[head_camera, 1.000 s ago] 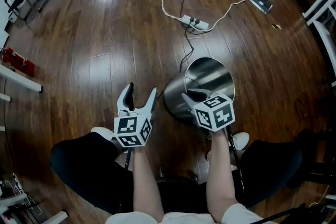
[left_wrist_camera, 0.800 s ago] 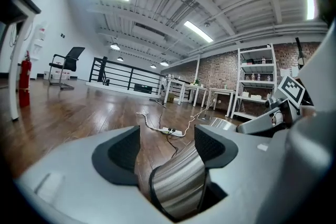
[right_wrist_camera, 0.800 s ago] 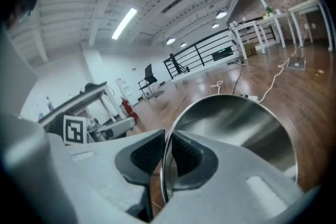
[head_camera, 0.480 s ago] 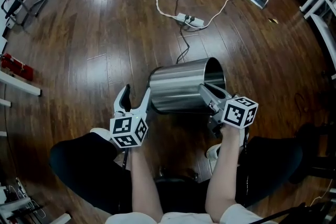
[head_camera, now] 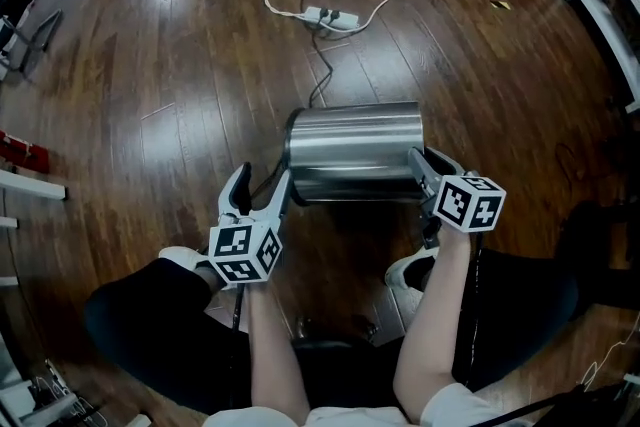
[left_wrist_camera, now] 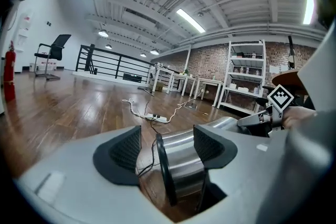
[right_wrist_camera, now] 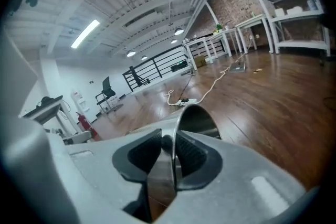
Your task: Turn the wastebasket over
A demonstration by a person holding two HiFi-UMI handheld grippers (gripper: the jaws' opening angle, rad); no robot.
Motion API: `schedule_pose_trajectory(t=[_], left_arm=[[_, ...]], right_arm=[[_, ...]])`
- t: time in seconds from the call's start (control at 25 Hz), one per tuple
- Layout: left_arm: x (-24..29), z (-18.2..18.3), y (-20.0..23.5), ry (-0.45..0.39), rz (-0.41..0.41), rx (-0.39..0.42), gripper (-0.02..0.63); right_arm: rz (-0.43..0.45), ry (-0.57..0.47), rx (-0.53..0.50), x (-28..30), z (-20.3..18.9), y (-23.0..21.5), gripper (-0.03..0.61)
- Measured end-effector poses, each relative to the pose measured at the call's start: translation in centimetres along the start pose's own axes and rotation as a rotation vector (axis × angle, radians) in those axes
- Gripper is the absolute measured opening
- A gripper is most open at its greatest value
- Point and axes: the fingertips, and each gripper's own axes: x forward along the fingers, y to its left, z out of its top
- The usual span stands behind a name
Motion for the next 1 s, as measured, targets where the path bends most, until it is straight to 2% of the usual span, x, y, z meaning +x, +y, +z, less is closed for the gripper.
schedule_pose_trajectory(t=[0.16,0.24,0.32,0.4,0.48,0.6,0.68,0.76,0.88,1.0], left_arm=[[1.0,-1.7,-2.4,0.043,-0.036,0.014,0.337],[1.4,-2.5,-3.5,0.058,-0.051,0.018,0.337],[1.9,-3.2,-4.4,0.073,-0.063,0.021,0.337],[2.5,-3.8,-5.4,0.092,-0.081,0.026,0.337],[3.2,-4.0,-6.4,0.105,-0.098,0.036,0.337],[4.5,-4.4,-6.9,0.127,-0.099,0.057,0.330],[5.8,-4.9,-6.6,0.144,-0.096,0.051,0.318],[7.0,-5.7,-6.4,0.163,-0.113,0.017,0.308],[7.6,-6.7,-6.0,0.175,-0.132,-0.049,0.312],[7.7,-7.6,-5.6,0.186,-0.133,-0.085,0.250]], right_arm=[[-0.017,-0.007,0.119,-0.6,-1.8,-5.1,0.078],[-0.058,0.009,0.170,-1.0,-3.4,-7.3,0.083],[-0.114,0.028,0.198,-1.5,-5.2,-9.5,0.089],[-0.122,0.019,0.207,-1.9,-6.1,-10.6,0.090],[-0.133,0.017,0.171,-1.9,-5.8,-10.7,0.089],[-0.188,0.082,0.050,-2.4,-5.5,-10.0,0.092],[-0.198,0.082,0.004,-3.3,-4.6,-9.6,0.135],[-0.193,0.058,-0.010,-4.1,-3.5,-9.4,0.147],[-0.185,0.082,-0.042,-4.7,-3.3,-9.2,0.147],[-0.188,0.109,-0.038,-4.4,-4.2,-9.6,0.147]])
